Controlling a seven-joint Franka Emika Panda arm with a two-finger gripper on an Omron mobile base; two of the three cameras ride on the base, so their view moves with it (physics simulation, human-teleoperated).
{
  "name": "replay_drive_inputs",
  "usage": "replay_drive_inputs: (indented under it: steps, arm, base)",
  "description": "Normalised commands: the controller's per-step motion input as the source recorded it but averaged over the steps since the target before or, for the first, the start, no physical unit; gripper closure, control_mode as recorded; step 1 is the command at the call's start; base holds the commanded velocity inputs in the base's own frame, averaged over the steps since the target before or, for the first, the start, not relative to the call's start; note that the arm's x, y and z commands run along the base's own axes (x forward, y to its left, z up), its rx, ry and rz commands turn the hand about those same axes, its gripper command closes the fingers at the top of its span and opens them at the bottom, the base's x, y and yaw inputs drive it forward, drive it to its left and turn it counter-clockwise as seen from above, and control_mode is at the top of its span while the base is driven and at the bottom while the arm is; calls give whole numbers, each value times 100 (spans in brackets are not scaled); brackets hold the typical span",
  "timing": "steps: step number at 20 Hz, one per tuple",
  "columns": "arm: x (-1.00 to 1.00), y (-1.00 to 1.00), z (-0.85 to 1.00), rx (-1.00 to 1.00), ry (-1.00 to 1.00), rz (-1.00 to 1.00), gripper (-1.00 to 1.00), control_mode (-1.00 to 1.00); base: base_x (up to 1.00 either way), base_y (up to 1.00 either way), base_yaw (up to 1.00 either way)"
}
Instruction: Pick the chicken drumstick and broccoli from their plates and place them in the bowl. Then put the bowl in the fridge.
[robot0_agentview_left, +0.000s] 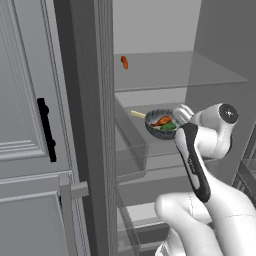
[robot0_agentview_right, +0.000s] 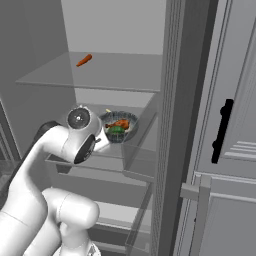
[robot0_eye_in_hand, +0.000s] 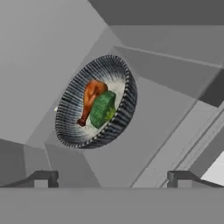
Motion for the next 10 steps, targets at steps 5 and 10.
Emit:
replay_drive_inputs:
  steps: [5,10]
  arm:
    - [-37,15,42,-34,13,40,-100,-100]
    - [-44,18,20,-42,13,36,-100,-100]
  base:
    - [0,0,0]
    - [0,0,0]
